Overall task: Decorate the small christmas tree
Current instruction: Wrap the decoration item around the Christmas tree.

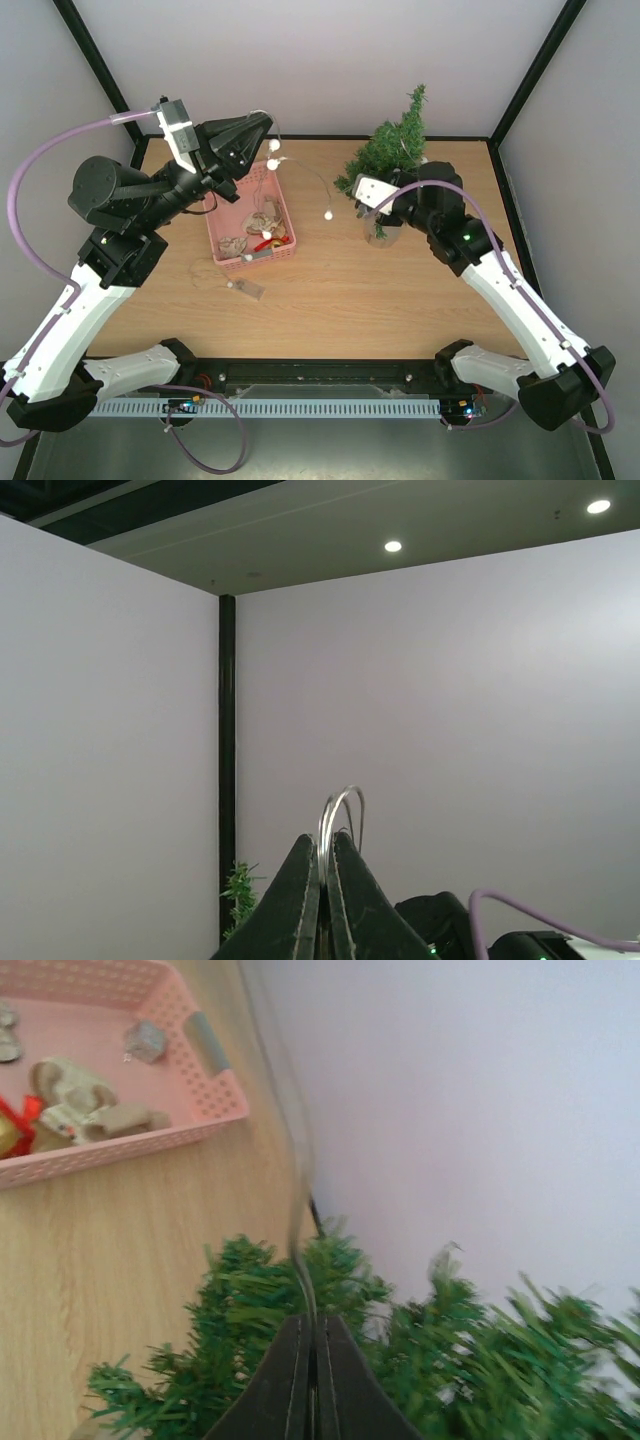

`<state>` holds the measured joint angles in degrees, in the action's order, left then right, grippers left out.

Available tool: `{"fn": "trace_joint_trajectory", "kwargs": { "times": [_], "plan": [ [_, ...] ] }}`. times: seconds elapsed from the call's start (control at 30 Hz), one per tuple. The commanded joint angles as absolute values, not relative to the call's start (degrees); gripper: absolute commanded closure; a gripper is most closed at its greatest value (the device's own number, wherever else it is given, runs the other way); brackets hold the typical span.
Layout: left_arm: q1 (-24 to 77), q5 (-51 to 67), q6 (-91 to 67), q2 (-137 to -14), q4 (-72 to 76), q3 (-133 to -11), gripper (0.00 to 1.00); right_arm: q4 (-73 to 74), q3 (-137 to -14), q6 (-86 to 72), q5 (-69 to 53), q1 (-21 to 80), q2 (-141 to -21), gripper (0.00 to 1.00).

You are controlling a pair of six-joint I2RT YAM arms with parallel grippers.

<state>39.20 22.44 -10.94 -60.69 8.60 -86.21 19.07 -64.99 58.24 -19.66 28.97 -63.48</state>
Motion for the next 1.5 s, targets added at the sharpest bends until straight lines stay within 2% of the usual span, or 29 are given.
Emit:
{"fn": "trace_joint_trajectory", "kwargs": {
  "times": [0.0,0.27,0.43,0.63,0.93,1.3,1.47],
  "plan": [
    [39.1,21.3,-10.5,-60.5,10.0,-87.3,0.98,10.8,-64.7,50.5,-12.5,29.3,-58.7,0.98],
    [39.0,16.7,-7.3,-61.2,6.5,-86.3,0.98,6.9,-68.3,39.5,-1.3,29.3,-54.4,0.98],
    [39.0,14.2,-5.3,-62.5,4.5,-86.3,0.98,7.4,-74.8,38.0,6.5,29.2,-57.8,0.98],
    [39.0,13.0,-4.1,-64.9,3.0,-88.2,0.98,6.6,-82.8,35.3,9.1,28.0,-63.1,0.98],
    [37.7,10.8,-4.1,-67.2,2.2,-89.7,0.98,8.8,-99.1,35.8,1.7,21.7,-75.8,0.98],
    [34.7,10.9,-7.3,-67.7,-2.0,-90.0,0.98,15.0,-119.6,38.4,-8.1,20.0,-90.4,0.98],
    [31.6,13.2,-8.9,-67.4,-3.5,-89.2,0.98,16.2,-123.3,38.0,-12.5,20.0,-95.3,0.98]
  ]
}}
